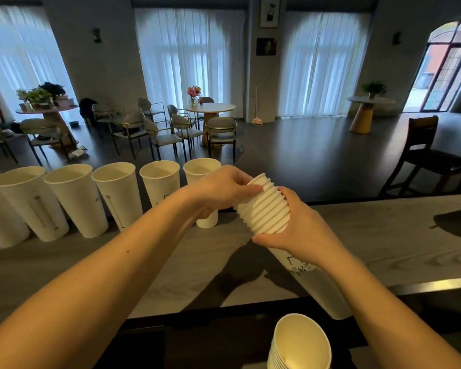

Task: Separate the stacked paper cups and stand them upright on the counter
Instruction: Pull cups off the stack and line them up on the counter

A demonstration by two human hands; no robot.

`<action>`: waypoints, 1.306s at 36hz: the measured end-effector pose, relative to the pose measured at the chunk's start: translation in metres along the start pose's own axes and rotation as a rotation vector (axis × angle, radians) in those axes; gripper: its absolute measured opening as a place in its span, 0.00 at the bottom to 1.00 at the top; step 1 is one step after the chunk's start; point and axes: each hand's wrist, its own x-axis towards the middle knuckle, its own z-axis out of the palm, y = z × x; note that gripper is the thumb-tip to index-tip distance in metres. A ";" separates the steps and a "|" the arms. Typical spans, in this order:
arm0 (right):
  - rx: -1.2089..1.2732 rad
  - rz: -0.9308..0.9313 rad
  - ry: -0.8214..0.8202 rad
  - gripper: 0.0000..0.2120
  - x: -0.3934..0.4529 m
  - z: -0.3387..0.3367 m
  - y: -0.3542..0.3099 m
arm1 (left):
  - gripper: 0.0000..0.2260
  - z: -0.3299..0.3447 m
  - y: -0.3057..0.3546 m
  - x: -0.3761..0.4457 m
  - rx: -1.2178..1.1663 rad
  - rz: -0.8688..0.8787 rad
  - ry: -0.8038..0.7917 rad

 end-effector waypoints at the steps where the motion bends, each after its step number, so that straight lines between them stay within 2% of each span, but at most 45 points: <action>1: -0.014 0.005 0.004 0.50 -0.002 -0.001 0.001 | 0.09 0.000 0.002 0.000 0.020 -0.003 0.029; 5: -0.057 0.043 0.008 0.51 -0.007 -0.006 0.010 | 0.08 -0.008 0.006 0.005 0.064 0.018 0.202; 9: -0.081 0.163 0.019 0.52 -0.011 -0.014 0.026 | 0.10 -0.024 0.015 0.018 0.207 0.172 0.463; 11: -0.121 0.233 0.023 0.52 -0.012 -0.018 0.036 | 0.11 -0.022 0.016 0.028 0.323 0.225 0.521; 17: -0.125 0.281 0.063 0.49 -0.010 -0.022 0.048 | 0.08 0.022 -0.016 0.066 0.687 0.210 0.334; 20: -0.113 0.282 0.075 0.50 -0.008 -0.023 0.049 | 0.11 0.034 -0.034 0.081 0.849 0.237 0.364; 27: -0.086 0.263 0.105 0.49 -0.001 -0.019 0.049 | 0.15 0.031 -0.045 0.107 0.995 0.212 0.403; 34: -0.080 0.243 0.104 0.50 0.000 -0.017 0.044 | 0.22 0.023 -0.039 0.110 0.930 0.091 0.290; 36: -0.083 0.238 0.107 0.50 -0.001 -0.019 0.042 | 0.27 0.018 -0.031 0.102 0.905 0.172 0.401; 38: -0.068 0.230 0.110 0.51 -0.003 -0.021 0.040 | 0.25 0.020 -0.018 0.088 0.815 0.327 0.590; 39: -0.055 0.225 0.112 0.51 -0.005 -0.022 0.039 | 0.22 0.024 -0.008 0.078 0.697 0.377 0.619; 40: -0.042 0.221 0.116 0.51 -0.006 -0.023 0.037 | 0.20 0.029 0.002 0.068 0.535 0.385 0.556; 43: -0.024 0.213 0.136 0.50 -0.010 -0.025 0.033 | 0.22 0.043 0.030 0.039 0.142 0.186 0.081; 45: -0.030 0.204 0.140 0.48 -0.014 -0.026 0.029 | 0.20 0.043 0.037 0.028 0.102 0.089 -0.116; 47: -0.038 0.194 0.137 0.49 -0.017 -0.028 0.028 | 0.15 0.043 0.036 0.026 0.117 0.096 -0.158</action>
